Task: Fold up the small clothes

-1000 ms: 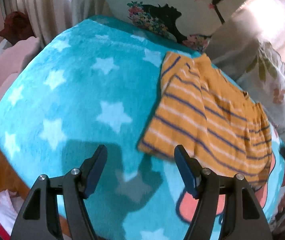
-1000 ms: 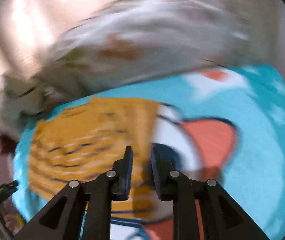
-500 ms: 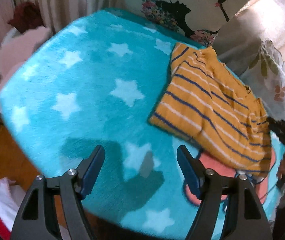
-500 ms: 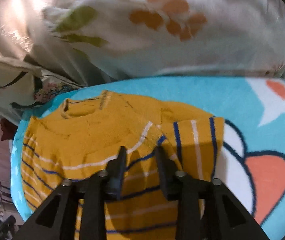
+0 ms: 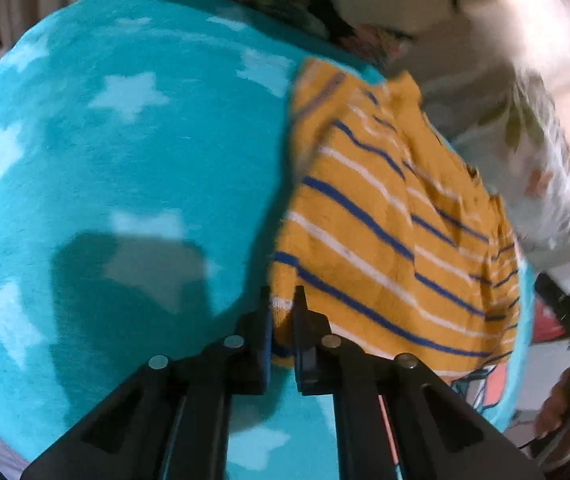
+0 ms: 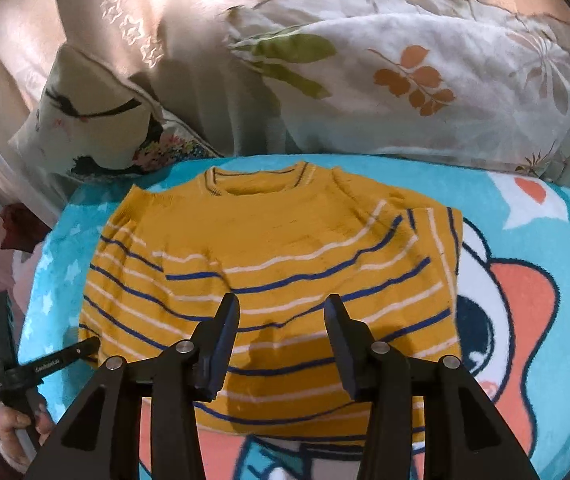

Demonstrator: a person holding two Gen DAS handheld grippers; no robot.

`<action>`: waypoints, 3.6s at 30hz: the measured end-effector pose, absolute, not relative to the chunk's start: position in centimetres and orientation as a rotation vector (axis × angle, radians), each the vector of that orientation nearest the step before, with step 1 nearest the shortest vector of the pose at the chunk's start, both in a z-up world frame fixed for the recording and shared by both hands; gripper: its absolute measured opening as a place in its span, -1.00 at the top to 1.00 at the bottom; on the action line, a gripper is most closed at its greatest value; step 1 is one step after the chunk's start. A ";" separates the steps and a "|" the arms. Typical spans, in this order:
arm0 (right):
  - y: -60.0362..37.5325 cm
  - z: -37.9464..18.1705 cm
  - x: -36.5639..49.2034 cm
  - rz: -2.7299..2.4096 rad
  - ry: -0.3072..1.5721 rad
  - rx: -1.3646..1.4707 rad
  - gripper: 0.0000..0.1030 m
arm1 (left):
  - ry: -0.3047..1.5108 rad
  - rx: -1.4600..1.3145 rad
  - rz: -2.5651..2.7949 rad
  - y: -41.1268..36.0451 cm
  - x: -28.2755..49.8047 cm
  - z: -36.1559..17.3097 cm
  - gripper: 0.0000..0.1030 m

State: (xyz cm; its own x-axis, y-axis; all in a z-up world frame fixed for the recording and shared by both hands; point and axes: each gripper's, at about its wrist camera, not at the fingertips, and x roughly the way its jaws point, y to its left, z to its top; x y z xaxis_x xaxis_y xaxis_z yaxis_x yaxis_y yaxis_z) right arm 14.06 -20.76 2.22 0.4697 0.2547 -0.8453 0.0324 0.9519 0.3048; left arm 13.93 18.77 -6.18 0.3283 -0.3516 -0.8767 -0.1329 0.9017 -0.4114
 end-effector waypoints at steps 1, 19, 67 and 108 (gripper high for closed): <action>-20.1 2.2 14.2 0.141 1.082 0.297 0.06 | 1.244 -0.475 -0.140 19.8 13.9 -6.1 0.85; 2.9 -0.5 20.9 0.376 1.216 0.173 -0.05 | 1.124 -0.089 0.088 27.1 11.3 0.1 -0.29; 9.6 -4.2 20.4 0.127 1.177 -0.263 0.38 | 1.247 -0.217 0.070 30.4 12.8 -4.2 -0.30; -35.0 -7.4 13.4 0.201 1.059 0.910 0.70 | 1.223 -0.383 -0.335 1.5 10.0 -1.0 0.31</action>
